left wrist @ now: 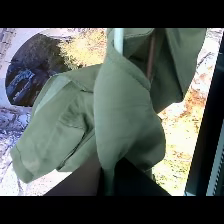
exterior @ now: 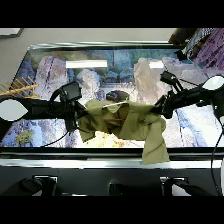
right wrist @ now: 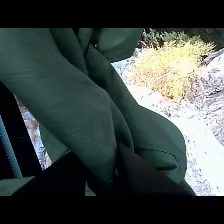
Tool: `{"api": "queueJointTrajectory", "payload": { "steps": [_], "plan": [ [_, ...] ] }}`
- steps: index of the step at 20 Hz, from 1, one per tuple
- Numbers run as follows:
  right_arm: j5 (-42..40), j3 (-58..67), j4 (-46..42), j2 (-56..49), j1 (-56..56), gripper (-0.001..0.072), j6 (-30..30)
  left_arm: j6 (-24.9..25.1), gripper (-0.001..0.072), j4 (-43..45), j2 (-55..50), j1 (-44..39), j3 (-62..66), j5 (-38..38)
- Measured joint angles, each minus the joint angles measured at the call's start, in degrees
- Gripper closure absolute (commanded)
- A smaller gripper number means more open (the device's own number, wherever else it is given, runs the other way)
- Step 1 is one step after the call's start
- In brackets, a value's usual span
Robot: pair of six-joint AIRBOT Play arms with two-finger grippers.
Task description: Fold the clothes and pants, and hang the long-sleeved shirts on hangers.
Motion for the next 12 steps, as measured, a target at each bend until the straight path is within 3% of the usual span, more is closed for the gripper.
{"api": "queueJointTrajectory", "payload": {
  "steps": [1,2,5,8,12],
  "plan": [
    [0.5,0.0,-0.07,0.96,-0.02,0.0684,0.55,0.0,0.0393,-0.28,-0.04,0.0,0.0,0.11],
    [1.64,0.0,-1.03,2.21,-0.02,0.0685,1.03,-0.46,0.036,-0.33,-0.04,0.04,0.0,0.24],
    [1.7,-0.02,-5.31,8.24,-0.09,0.0687,4.57,-6.78,0.0358,0.28,-0.04,0.81,0.0,2.99],
    [1.57,0.0,-11.26,16.31,-0.09,0.0687,10.4,-20.22,0.0357,2.62,-0.02,3.1,0.0,9.35],
    [0.61,0.0,-19.69,27.3,-0.09,0.0683,19.12,-33.48,0.0357,3.93,0.2,6.19,0.0,17.35]
  ]
}}
